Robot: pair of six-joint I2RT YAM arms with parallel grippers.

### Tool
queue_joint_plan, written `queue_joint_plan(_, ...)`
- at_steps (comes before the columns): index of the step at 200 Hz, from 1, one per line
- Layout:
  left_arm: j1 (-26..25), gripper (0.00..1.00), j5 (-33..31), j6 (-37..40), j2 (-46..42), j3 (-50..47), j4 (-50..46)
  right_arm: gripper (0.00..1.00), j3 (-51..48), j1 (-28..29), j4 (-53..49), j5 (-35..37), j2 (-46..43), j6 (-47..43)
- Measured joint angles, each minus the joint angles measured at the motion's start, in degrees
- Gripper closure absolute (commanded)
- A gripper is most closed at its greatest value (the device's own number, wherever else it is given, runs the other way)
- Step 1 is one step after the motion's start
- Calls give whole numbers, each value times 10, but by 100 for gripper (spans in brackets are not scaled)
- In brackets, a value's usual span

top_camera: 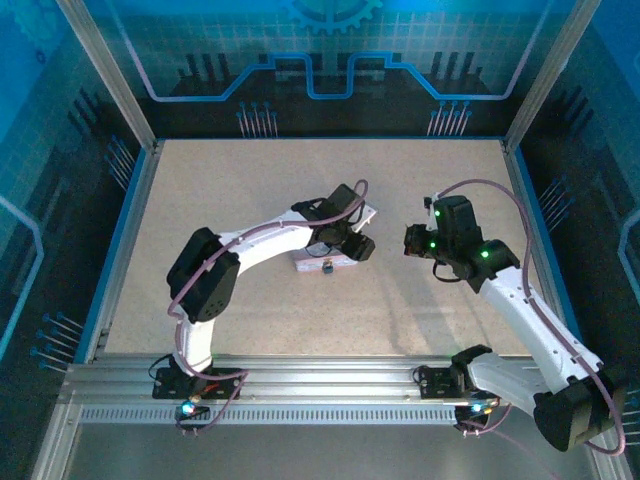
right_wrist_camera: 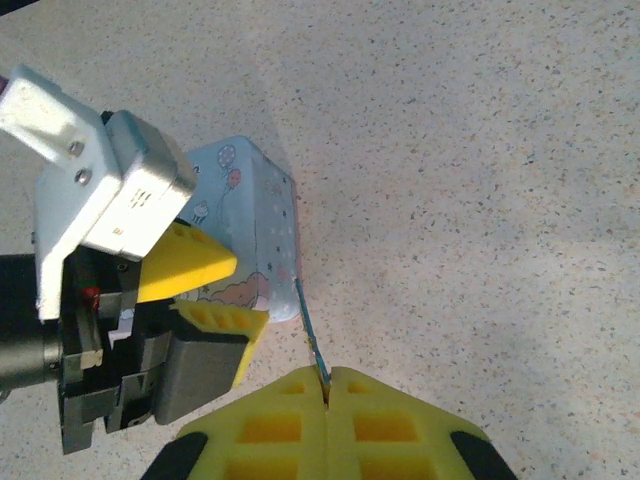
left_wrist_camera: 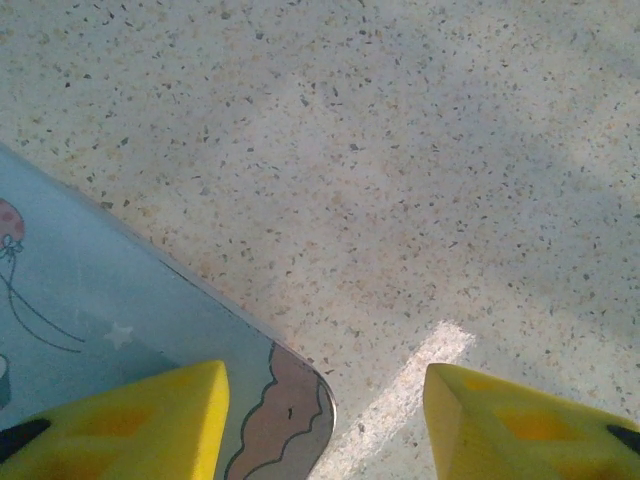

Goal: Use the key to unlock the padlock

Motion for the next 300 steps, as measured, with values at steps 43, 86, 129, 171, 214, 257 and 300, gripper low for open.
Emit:
queue_joint_plan(43,-5,46,16,-9,-43,-58,13,100,0,-3,0,-11,5,-4)
queue_joint_plan(86,-6,46,25,-14,-101,-123,10,100,0,-3,1,-21,18,-4)
queue_joint_plan(129,-6,44,24,-17,-161,-180,8,100,0,-3,1,-31,28,-4)
queue_joint_plan(171,-2,42,15,-46,-207,-207,7,100,0,-3,2,-39,30,-4)
queue_joint_plan(214,30,42,4,-91,-296,-270,7,100,0,-3,2,-40,31,-4)
queue_joint_plan(257,85,42,10,-136,-353,-335,-18,100,0,-3,2,-42,38,-4)
queue_joint_plan(300,125,41,33,-155,-338,-348,-13,100,0,-3,3,-43,44,-4)
